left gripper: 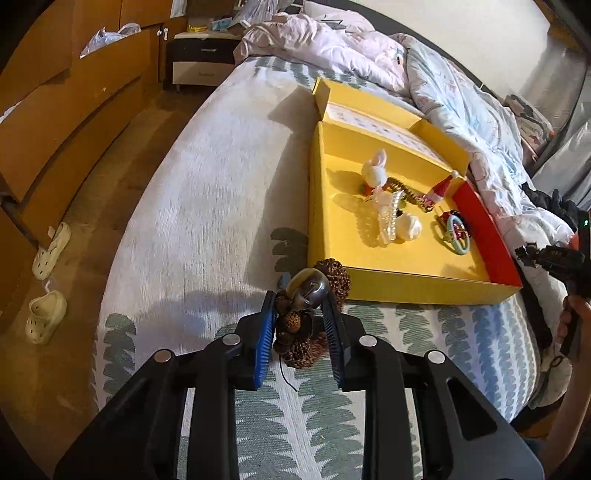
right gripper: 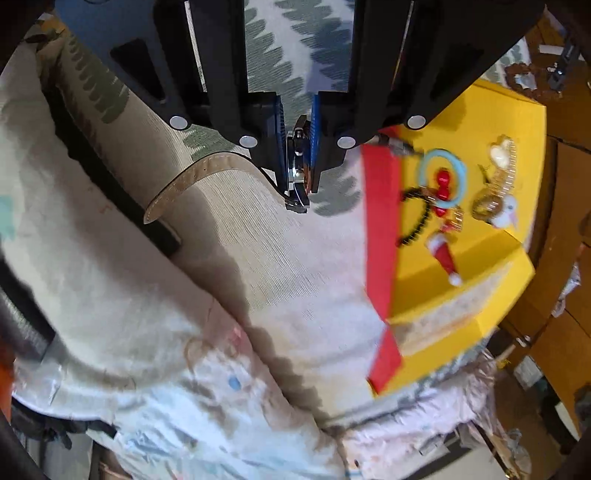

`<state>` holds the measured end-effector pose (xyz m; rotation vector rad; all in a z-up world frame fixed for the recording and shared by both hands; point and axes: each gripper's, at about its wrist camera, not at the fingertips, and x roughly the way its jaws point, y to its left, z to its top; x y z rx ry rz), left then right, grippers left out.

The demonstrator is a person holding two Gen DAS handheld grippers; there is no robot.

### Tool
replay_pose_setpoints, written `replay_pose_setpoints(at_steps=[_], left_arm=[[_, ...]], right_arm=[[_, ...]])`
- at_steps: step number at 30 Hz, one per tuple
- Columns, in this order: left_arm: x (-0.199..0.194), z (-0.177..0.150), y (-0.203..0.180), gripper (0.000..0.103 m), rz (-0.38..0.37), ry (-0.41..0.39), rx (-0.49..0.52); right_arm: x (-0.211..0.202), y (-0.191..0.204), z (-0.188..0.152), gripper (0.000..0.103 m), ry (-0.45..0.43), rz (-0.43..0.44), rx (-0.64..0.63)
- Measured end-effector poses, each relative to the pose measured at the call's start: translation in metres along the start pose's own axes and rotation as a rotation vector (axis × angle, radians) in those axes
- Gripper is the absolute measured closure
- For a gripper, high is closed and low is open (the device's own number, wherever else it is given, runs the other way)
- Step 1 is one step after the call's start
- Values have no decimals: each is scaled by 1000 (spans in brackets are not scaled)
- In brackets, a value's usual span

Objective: Organize jewelry
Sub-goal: 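Carry the dark bracelet and the watch into the yellow box and open both tools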

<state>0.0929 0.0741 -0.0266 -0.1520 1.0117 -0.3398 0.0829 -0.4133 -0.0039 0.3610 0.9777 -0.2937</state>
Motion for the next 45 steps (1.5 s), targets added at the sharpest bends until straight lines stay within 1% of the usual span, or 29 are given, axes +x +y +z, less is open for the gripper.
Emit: replay_pose_setpoints(at_steps=[8,14,20,26,30,32,36,39,42,45], left_arm=[[-13,5,-10,77,-27,-31,3],[-28,11,-22,77,-58,-66,11],[-38,24,-47,77,-86,-89,38],[-37,50,-78,77,-92,-110,79],[-17,70,-102,77,-106,-82,104],[-3,79,-112,77,-115,-60,114],[28,97,-127,77,-125,-17,105],[47,107,-134,77,-150,4,87],[65,112,-145,77,-160,22,103],[82,115,-149,77,-180,53,115]], right_arm=[[-32,38,7,91,-74,82,-54],[-49,66,8,91,-103,140,-97],[-40,96,9,91,-86,181,-142],[-23,119,12,91,-61,211,-180],[-3,135,12,91,-32,217,-217],[11,141,12,91,-13,204,-225],[35,153,15,91,14,202,-220],[49,162,15,91,27,201,-232],[64,168,13,91,38,175,-252],[79,166,12,91,53,170,-258]])
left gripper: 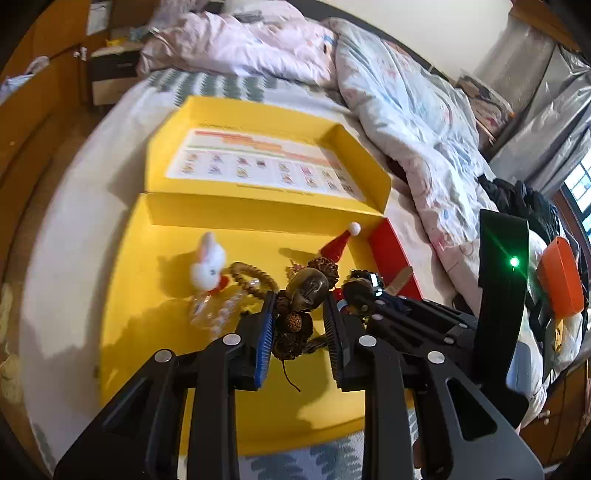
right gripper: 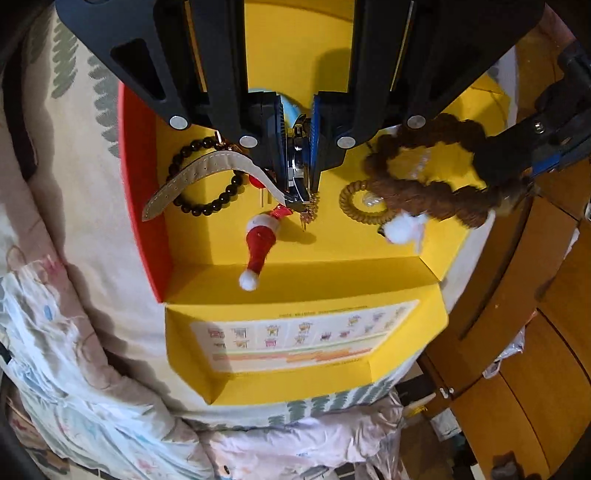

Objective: Organize jewelry
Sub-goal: 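Carry the dark bracelet and the watch into the yellow box and open both tools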

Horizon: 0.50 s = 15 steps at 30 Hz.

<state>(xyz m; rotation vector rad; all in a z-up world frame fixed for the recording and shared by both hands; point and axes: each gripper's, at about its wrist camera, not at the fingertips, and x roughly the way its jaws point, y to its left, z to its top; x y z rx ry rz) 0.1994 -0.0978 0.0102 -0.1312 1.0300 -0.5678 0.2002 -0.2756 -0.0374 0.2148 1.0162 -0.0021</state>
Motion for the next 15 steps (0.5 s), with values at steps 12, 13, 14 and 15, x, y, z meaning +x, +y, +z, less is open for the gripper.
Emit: replay_pose_setpoints(at_steps=[12,13,14,15], left_arm=[[6,10,35,74,38,9,-60],[3,11,36,70,42,-1,-59],[-2,13,37,62,43,-10,-58],[-7,14,37,59,41,-20,-55]], right_arm=[[5,-6,4,82,-33,-63,-33],[2,-5,5,81,-39,-66,-36],[-5,-4,5,79,-52,-65,-41],[-11,-4,6,73,-63,-62,-41]])
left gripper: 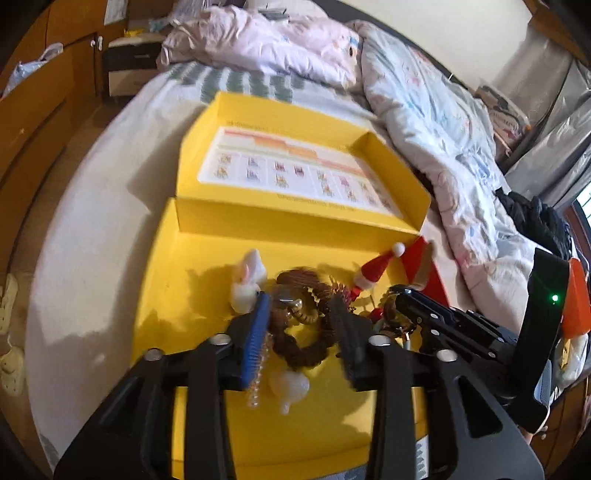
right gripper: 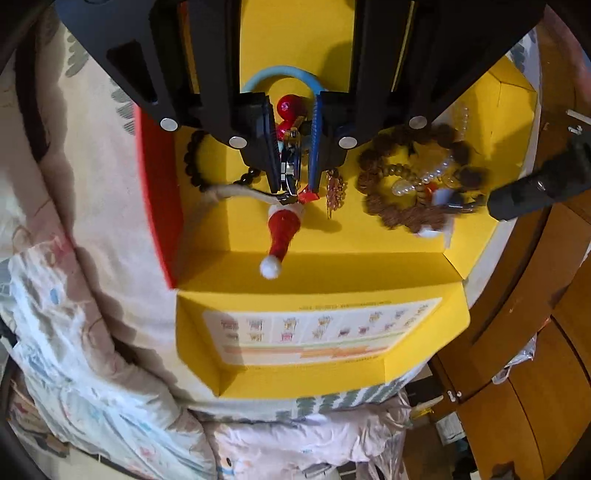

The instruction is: Organize jewelry

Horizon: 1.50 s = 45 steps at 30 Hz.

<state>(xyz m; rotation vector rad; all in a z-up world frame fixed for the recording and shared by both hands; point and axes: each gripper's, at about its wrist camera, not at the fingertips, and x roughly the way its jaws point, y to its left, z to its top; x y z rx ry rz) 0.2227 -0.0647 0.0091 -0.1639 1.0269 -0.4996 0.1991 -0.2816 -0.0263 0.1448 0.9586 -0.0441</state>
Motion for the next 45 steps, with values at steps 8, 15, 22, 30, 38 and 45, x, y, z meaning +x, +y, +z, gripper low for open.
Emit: replay_pose_setpoints(at_steps=[8,15,22,30,38,45], left_arm=[[-47,-10,15,43,80,-81,24],[-63,-37,47,40,191,-88,-10],[-79,-70,56,25,294,-130,42],[-96,-111,28,19,309,-193,85],[-111,-157,-8,6,379,-300,134],[-112,-175,-20,6,406,-355,142]], right_arm=[[-46,-6,5,41,-103,30,14],[-71,1,-9,27,-146,16,-37],[-98,-1,-42,17,-186,-56,-121],[-140,-17,-86,10,-183,-32,-25],[-162,-4,-136,6,-199,-30,15],[-156,12,-161,6,-193,-54,-3]])
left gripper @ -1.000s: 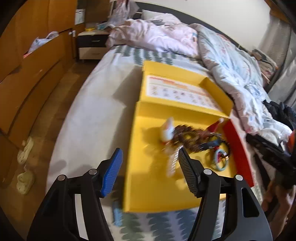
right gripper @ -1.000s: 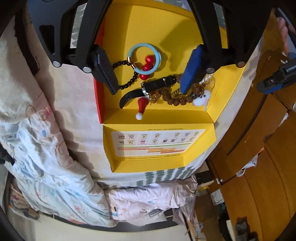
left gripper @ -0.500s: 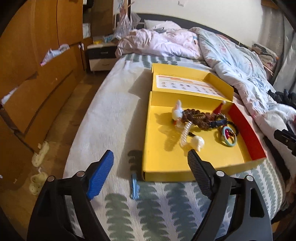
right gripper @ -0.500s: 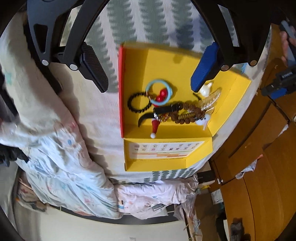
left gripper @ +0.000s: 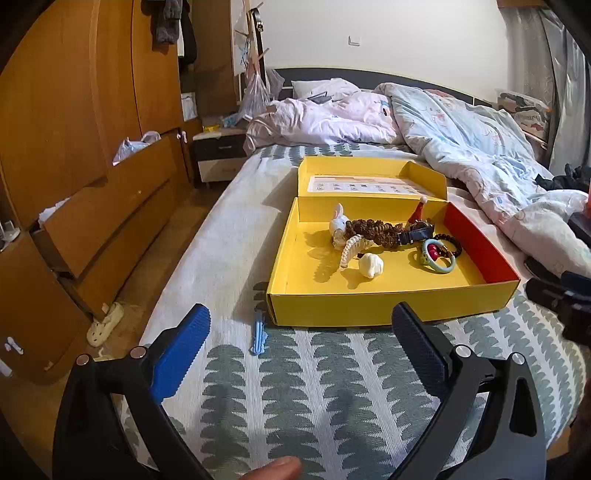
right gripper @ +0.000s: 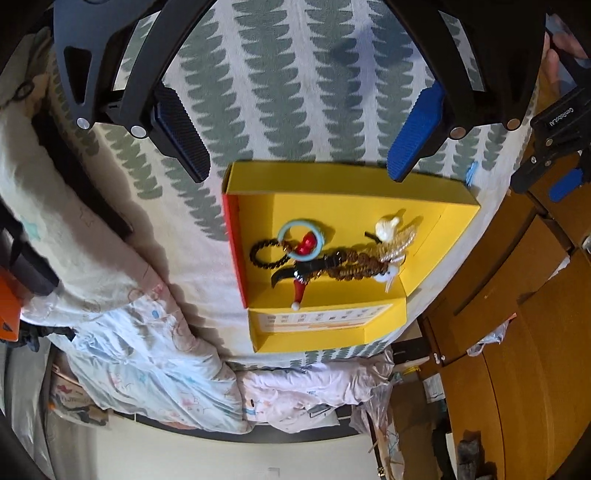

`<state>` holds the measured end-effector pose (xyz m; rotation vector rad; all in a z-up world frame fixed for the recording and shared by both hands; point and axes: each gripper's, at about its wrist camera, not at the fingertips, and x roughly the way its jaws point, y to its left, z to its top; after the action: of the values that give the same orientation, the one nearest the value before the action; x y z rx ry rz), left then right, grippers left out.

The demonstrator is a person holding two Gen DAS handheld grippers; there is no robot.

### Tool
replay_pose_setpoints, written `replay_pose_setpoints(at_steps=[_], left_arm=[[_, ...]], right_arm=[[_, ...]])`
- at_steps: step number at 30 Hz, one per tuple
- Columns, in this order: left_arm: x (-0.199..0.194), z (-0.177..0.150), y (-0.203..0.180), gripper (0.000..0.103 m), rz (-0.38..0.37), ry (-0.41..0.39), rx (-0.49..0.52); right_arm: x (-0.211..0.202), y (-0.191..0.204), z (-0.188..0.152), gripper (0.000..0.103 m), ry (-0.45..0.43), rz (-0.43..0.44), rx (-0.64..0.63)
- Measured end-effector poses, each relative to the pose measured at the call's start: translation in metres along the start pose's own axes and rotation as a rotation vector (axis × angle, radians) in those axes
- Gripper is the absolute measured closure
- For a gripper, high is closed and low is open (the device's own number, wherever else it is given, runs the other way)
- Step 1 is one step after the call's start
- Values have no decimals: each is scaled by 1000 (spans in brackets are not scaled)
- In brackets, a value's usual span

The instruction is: Organize jewelry

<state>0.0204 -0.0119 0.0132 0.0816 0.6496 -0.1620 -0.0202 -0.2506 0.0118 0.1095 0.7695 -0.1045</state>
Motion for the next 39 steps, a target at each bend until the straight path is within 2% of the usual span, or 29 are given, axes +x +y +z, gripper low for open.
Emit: replay_pose_setpoints(at_steps=[5,7,10,12,18,28,39], left_arm=[[2,-7,-18,6,-29,13,40],[3,-7,-24,6,-43,14,48],[1,-9,-33,6,-64,15,68],[-1,-10,-38,6,-73,10,80],[2,-9,-46,6,-91,13,92],[3,-11,-46,6,-54,2,90],[4,-11,-46,6,-58,14,84]], right_arm=[[12,8,-7,6,8,23,-24],[20,11,-8,6,30,-16,-38],[21,16,-10,6,18,11,-46],[23,20,-11,6,21,-29,-78],[28,19,-14,6,16,-41,-92],[21,11,-12,6,-16,-52,-55],[15,1,-9,6,-45,-68,-11]])
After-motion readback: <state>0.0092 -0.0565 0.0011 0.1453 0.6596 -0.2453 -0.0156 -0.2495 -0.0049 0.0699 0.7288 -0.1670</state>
